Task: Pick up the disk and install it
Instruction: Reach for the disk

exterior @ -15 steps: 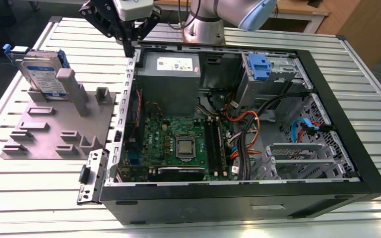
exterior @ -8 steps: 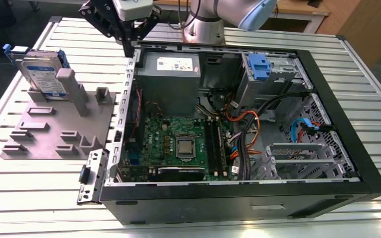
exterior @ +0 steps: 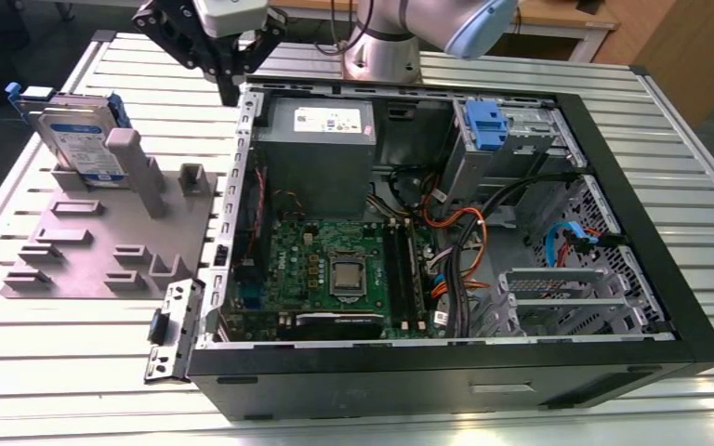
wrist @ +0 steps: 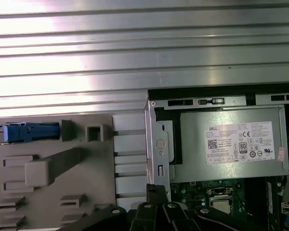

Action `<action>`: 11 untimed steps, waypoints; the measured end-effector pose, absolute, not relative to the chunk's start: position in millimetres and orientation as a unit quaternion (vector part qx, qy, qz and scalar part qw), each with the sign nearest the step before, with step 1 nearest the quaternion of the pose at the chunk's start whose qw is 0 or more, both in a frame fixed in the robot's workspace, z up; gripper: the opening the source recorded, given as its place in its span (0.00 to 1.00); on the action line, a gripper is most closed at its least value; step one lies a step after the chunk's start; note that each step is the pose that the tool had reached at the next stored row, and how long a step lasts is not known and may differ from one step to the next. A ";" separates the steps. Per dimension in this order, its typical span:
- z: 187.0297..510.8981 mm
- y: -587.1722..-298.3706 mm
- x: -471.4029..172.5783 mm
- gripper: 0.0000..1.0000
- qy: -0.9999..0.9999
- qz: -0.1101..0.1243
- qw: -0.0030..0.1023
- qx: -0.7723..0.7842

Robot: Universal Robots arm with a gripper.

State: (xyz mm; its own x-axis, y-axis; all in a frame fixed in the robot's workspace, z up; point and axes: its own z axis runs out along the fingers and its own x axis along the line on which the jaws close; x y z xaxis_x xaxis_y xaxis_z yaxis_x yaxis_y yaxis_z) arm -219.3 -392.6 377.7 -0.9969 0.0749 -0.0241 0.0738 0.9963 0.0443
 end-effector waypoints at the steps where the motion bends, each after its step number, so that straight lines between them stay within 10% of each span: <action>1: 377.7 -392.6 -221.3 0.11 0.999 0.022 0.013 0.037; 11: 376.9 -392.5 -228.9 0.11 0.999 0.022 0.013 0.037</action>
